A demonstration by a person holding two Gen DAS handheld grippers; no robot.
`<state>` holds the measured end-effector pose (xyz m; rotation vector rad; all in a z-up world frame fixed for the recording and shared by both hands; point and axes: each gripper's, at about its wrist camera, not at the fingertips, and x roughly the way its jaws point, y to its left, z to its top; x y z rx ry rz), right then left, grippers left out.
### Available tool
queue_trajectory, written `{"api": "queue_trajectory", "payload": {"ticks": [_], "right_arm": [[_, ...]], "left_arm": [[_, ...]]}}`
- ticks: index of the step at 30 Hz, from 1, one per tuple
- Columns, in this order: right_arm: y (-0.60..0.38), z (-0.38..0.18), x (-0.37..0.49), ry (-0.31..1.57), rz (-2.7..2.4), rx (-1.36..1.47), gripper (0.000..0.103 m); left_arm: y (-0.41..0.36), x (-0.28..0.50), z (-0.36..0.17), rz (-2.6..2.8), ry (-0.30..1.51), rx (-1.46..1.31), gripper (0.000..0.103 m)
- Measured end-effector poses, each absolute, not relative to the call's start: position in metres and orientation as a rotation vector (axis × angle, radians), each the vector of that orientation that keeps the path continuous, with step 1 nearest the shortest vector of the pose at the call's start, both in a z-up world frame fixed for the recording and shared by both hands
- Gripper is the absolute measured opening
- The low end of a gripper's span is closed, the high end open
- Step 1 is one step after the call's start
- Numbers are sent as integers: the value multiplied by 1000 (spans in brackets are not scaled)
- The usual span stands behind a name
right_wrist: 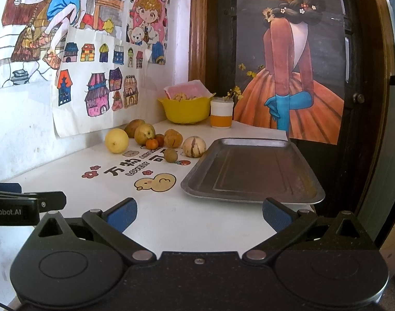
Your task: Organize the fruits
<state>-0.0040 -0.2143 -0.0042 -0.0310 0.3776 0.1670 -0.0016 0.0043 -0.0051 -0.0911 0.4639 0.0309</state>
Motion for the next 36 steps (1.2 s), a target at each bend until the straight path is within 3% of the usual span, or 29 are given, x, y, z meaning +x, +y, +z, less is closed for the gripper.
{"api": "queue_trajectory", "payload": {"ticks": [12, 21, 33, 36], "right_arm": [[-218, 35, 50, 362, 368, -123, 102], [-201, 60, 128, 467, 595, -197, 102], [-176, 32, 218, 686, 609, -107, 102], [-167, 24, 233, 699, 607, -119, 95]], "left_arm": [[24, 49, 25, 60, 530, -69, 103], [37, 124, 48, 16, 589, -90, 103], [39, 219, 35, -31, 655, -66, 102], [41, 237, 26, -30, 678, -72, 102]]}}
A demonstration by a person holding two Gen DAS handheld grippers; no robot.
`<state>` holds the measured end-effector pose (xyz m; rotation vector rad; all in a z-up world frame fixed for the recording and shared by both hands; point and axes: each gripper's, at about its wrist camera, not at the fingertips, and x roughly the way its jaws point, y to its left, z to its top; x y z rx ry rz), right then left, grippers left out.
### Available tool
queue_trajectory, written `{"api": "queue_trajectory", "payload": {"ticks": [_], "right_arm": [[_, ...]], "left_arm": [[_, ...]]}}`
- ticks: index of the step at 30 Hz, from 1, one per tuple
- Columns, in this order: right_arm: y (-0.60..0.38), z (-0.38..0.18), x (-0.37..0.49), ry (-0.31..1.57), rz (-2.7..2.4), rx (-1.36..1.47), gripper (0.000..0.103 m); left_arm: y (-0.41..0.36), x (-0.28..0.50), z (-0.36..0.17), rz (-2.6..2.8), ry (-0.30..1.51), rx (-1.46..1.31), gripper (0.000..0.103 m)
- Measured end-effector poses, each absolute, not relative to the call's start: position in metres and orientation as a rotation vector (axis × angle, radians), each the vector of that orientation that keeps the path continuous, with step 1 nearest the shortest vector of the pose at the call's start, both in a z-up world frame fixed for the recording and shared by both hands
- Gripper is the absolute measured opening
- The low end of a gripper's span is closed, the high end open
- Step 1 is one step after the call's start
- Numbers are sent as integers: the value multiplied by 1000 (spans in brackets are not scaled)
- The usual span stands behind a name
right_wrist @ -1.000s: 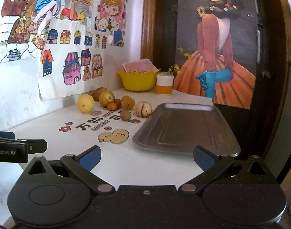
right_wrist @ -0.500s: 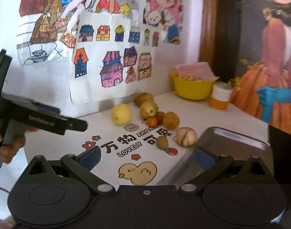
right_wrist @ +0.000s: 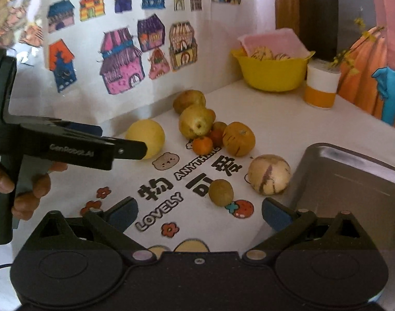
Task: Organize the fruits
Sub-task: 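Grasp the small brown fruit with the right tool while the left tool grasps the yellow lemon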
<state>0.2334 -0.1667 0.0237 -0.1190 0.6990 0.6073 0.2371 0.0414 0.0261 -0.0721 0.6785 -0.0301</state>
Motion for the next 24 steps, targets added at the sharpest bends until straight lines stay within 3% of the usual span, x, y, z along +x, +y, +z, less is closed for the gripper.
{"api": "queue_trajectory", "payload": {"ticks": [5, 8, 17, 19, 24], "right_arm": [[-160, 11, 253, 717, 583, -131, 81], [-157, 4, 263, 741, 570, -126, 65], [-148, 0, 268, 726, 561, -156, 30], [-148, 0, 267, 722, 557, -159, 29], [-150, 1, 262, 716, 562, -165, 28]], "left_arm": [[47, 260, 13, -33, 697, -100, 102], [50, 270, 7, -38, 707, -115, 94], [51, 277, -3, -55, 719, -130, 68], [51, 279, -3, -43, 723, -121, 59], [47, 275, -3, -35, 723, -111, 58]]}}
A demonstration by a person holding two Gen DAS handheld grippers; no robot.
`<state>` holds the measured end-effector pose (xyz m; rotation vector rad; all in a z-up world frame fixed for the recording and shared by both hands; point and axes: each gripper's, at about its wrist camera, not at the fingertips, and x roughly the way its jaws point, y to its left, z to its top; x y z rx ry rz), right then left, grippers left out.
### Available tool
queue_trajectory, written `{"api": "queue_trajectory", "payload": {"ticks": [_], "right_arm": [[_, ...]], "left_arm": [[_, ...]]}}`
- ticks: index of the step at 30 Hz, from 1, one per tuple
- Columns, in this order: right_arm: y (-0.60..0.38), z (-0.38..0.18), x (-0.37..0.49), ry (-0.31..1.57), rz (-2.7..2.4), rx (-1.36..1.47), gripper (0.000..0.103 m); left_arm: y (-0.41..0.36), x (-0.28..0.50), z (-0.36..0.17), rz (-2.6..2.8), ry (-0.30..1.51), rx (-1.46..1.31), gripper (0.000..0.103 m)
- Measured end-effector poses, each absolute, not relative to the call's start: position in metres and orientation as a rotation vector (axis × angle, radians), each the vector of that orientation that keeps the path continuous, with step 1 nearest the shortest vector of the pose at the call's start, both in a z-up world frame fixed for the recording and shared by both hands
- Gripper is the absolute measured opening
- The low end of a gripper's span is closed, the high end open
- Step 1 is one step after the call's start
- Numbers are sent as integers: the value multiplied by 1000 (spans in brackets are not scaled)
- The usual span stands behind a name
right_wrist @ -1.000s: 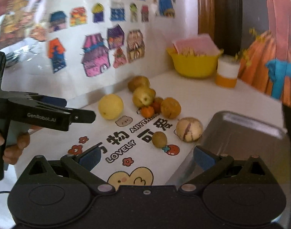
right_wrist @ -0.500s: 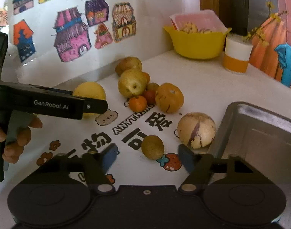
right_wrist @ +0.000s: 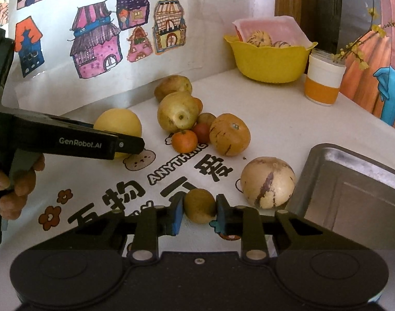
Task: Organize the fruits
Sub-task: 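Grasp the small brown fruit with the right tool while the left tool grasps the yellow lemon, then carry both fruits over the metal tray and open both tools to drop them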
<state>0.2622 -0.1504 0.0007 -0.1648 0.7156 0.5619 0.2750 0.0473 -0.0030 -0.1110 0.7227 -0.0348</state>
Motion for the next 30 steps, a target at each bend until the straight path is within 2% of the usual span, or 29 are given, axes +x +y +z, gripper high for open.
{"api": "queue_trajectory", "payload": {"ticks": [8, 16, 23, 30], "right_arm": [[-180, 19, 236, 682, 577, -109, 28], [-251, 41, 217, 620, 464, -86, 28], [-307, 55, 243, 551, 380, -173, 29], [-335, 34, 300, 565, 365, -219, 28]], "left_arm": [[24, 252, 7, -97, 744, -117, 58], [-28, 249, 34, -202, 726, -149, 58], [-85, 278, 51, -280, 690, -175, 58], [-132, 320, 43, -332, 660, -121, 58]]}}
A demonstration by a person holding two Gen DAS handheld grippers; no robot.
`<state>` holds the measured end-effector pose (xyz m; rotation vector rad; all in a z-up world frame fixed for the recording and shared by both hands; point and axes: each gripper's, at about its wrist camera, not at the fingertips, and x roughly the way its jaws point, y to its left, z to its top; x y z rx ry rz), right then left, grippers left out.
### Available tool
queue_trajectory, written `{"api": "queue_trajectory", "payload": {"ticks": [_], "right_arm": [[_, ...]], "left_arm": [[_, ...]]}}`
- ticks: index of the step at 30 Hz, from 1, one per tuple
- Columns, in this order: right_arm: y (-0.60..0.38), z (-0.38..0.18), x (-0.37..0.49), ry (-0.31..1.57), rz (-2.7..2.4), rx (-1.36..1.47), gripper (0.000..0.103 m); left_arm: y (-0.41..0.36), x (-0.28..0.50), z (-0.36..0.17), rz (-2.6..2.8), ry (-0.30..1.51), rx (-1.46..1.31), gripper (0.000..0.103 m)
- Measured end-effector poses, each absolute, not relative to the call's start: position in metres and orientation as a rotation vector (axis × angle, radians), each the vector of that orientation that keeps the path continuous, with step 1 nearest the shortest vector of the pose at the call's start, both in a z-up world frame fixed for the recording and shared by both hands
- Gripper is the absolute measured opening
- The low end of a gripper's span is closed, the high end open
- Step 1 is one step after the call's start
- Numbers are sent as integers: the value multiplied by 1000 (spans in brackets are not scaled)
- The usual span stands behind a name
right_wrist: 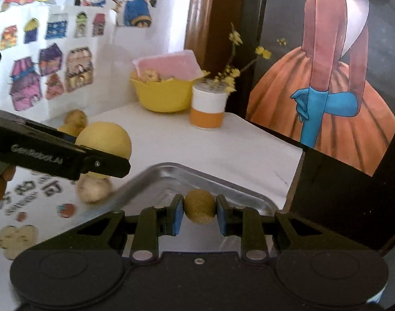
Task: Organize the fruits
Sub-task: 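Carry both fruits over the metal tray and open both tools to drop them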
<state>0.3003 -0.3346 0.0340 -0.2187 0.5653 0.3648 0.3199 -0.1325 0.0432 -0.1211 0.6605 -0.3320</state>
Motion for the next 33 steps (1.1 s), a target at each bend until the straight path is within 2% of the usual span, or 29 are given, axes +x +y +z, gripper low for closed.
{"api": "queue_trajectory", "payload": {"ticks": [18, 22, 26, 29, 33], "right_arm": [[-339, -3, 342, 656, 392, -199, 30], [-341, 1, 338, 644, 380, -189, 45], [-345, 9, 327, 633, 362, -169, 57], [-348, 20, 313, 607, 346, -155, 68], [-350, 41, 285, 564, 340, -130, 82]], "left_arm": [[-158, 355, 0, -355, 761, -47, 58], [-158, 355, 2, -357, 768, -55, 58], [-151, 345, 15, -365, 708, -82, 73], [-148, 334, 26, -367, 677, -95, 77], [-137, 310, 43, -346, 621, -124, 92]]}}
